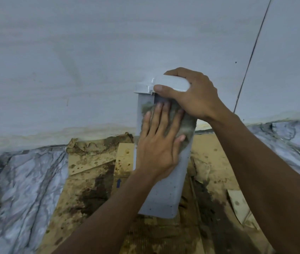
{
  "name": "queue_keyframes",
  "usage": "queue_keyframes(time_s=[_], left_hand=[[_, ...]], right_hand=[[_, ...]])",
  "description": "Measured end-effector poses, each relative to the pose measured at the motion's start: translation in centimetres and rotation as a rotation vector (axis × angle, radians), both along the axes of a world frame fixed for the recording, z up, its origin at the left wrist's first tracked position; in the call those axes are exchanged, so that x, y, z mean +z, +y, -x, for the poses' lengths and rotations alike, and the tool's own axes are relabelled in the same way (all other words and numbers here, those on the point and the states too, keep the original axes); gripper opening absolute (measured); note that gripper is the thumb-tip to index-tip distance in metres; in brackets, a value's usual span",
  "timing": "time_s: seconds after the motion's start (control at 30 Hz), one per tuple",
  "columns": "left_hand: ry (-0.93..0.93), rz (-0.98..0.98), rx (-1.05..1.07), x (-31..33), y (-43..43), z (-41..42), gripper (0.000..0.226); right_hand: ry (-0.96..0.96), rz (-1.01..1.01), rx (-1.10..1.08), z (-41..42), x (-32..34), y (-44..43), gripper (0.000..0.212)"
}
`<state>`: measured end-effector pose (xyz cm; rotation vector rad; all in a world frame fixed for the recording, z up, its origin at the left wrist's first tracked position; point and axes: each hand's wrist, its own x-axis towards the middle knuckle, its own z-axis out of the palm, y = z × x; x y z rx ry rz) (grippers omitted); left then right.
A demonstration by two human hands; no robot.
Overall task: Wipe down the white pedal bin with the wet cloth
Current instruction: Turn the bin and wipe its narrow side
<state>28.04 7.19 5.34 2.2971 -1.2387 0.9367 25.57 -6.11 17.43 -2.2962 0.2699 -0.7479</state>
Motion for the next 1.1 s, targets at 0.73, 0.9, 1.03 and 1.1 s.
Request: queue_keyframes(time_s=[0.73,0.9,1.03,1.1], left_hand=[[-0.070,0.037,0.015,-0.3,-1.0,-0.2,0.059],[-0.218,-0.276,-0.170,-6.0,2.6,1.9,0.060],[-0.266,-0.343,-0.196,-7.0,3.4,1.9,0.061],[-0.198,-0.229,-0.129,-4.8,2.0,1.2,0.060]], right_hand=[[0.014,0.003,0.030,0.3,-0.2,-0.4,0.057],[0.018,-0.013,0.012,0.4,-0.3,-0.7,0.063],[0.016,-0.011,0.006,0.3,-0.3,-0.8,0.062],[0.008,-0.019,-0.003,0.1,-0.3,-0.8,0.059]])
